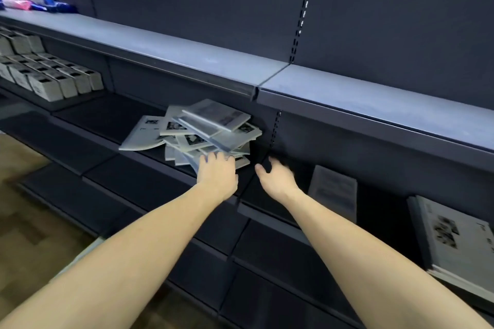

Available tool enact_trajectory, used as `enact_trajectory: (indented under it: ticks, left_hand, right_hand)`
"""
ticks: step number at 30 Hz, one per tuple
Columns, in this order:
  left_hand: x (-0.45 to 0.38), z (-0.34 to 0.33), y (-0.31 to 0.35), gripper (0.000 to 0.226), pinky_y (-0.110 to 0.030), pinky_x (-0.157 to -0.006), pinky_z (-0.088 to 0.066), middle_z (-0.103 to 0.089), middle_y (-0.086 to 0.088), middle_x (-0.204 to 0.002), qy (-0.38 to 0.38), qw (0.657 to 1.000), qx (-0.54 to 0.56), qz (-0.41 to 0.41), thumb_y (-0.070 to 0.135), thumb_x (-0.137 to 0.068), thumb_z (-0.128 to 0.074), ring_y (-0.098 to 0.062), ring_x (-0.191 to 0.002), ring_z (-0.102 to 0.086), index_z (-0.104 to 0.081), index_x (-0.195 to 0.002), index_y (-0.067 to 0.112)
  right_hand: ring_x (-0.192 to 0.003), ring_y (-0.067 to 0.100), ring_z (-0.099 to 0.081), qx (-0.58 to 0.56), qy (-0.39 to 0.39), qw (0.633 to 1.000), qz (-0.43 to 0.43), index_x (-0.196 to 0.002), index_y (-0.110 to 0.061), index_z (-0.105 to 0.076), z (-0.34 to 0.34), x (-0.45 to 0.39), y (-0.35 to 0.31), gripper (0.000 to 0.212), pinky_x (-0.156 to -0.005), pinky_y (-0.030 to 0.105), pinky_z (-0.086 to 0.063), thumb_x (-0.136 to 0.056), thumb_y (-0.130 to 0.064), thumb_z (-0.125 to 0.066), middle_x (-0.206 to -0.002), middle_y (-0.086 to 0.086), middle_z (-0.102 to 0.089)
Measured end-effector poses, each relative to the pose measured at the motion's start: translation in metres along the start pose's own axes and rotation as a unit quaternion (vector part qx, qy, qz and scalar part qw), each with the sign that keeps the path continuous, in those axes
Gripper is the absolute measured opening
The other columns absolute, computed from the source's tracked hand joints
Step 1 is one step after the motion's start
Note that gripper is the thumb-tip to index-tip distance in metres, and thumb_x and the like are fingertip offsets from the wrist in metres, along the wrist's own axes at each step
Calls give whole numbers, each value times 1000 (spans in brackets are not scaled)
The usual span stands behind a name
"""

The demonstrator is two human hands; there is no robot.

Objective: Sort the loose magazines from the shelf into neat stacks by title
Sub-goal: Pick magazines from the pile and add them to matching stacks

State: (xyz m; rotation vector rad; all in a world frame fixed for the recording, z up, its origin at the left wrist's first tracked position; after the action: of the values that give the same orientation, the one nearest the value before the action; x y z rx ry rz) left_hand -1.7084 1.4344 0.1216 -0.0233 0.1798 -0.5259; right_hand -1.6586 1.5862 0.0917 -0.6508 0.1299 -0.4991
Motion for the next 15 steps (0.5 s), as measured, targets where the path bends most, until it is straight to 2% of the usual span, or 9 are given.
enact_trajectory:
  ticks: [6, 12, 15]
  left_hand:
    - [-6, -6, -52, 40, -46, -107, -33, -51, -12, -130, 9, 1000, 24, -6, 32, -93, -46, -31, -126, -44, -49, -129, 14]
    - [-20, -14, -86, 38, -42, -101, -36, -53, -10, -127, 14, 999, 45, -1, 27, -91, -48, -30, -122, -46, -52, -126, 14]
    - [-33, -18, -98, 39, -42, -101, -36, -53, -10, -126, 7, 999, 46, 5, 28, -90, -49, -30, -122, -46, -52, -126, 15]
  right_hand:
    - [-137, 38, -37, 3, -4, 1000, 4, -151, -14, -34, -38, -11, -40, 63, -111, 47, -36, -99, -48, -44, -146, 19, -43]
    - [-127, 37, -46, -2, 4, 1000, 29, -148, -17, -38, -59, -35, -74, 58, -102, 45, -44, -98, -46, -45, -138, 18, -52]
    - [-124, 36, -51, -19, 33, 998, 48, -145, -14, -39, -56, -51, -89, 53, -96, 41, -48, -100, -41, -46, -137, 17, -54]
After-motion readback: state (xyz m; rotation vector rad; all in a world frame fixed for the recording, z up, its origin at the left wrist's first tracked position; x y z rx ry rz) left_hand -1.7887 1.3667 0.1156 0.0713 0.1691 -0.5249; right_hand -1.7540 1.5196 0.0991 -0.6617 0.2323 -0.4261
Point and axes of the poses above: each hand's wrist, its own x-axis away from the middle knuckle, its own z-axis out of the back of the hand, y = z × x, the point moved 10 cm from there along -x, towards the middle knuckle
